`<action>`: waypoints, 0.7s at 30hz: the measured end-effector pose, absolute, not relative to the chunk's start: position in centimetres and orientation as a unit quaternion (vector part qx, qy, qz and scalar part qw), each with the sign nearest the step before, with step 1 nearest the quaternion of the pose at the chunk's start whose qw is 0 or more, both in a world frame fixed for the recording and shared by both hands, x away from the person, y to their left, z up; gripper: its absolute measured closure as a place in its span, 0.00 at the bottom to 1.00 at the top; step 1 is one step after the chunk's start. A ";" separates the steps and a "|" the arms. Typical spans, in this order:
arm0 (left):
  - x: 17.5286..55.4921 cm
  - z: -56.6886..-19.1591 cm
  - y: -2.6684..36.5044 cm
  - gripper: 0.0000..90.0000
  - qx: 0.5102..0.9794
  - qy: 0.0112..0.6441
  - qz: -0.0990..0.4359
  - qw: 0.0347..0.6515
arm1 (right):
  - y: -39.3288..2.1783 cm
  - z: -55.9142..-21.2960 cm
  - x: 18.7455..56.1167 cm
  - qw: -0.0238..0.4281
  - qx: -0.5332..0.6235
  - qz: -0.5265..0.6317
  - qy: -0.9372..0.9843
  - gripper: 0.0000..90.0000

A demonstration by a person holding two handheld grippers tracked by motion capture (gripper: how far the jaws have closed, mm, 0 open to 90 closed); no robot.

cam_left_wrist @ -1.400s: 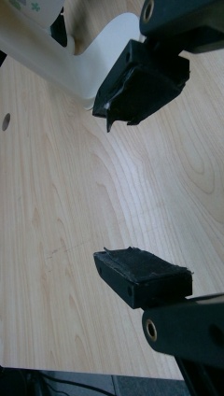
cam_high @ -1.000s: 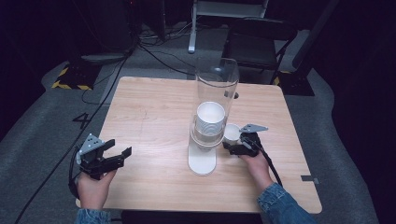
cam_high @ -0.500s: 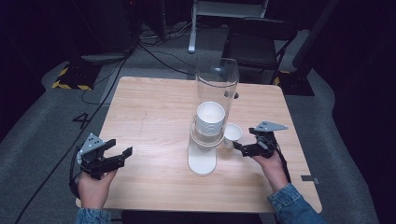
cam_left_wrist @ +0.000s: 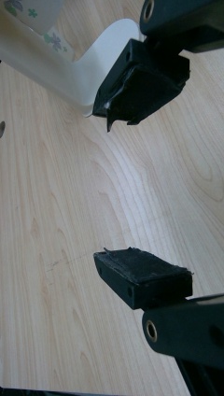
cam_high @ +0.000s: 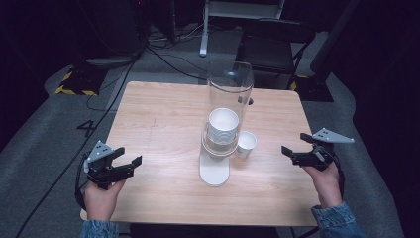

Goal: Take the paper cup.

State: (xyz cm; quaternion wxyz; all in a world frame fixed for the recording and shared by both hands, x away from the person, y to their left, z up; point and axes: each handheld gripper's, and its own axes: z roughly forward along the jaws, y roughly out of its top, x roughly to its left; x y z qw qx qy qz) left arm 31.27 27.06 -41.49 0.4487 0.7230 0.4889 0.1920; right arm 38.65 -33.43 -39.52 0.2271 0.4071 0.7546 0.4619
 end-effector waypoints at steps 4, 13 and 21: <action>31.4 -41.4 27.2 0.29 0.724 0.488 0.194 0.447 | -35.0 -39.1 38.5 0.230 0.415 0.443 0.761 0.05; 31.7 -41.3 27.1 0.28 0.739 0.481 0.210 0.422 | -37.6 -39.6 38.1 0.240 0.447 0.439 0.741 0.12; 31.9 -41.5 27.5 0.28 0.749 0.476 0.222 0.404 | -38.4 -40.8 38.7 0.235 0.441 0.411 0.762 0.15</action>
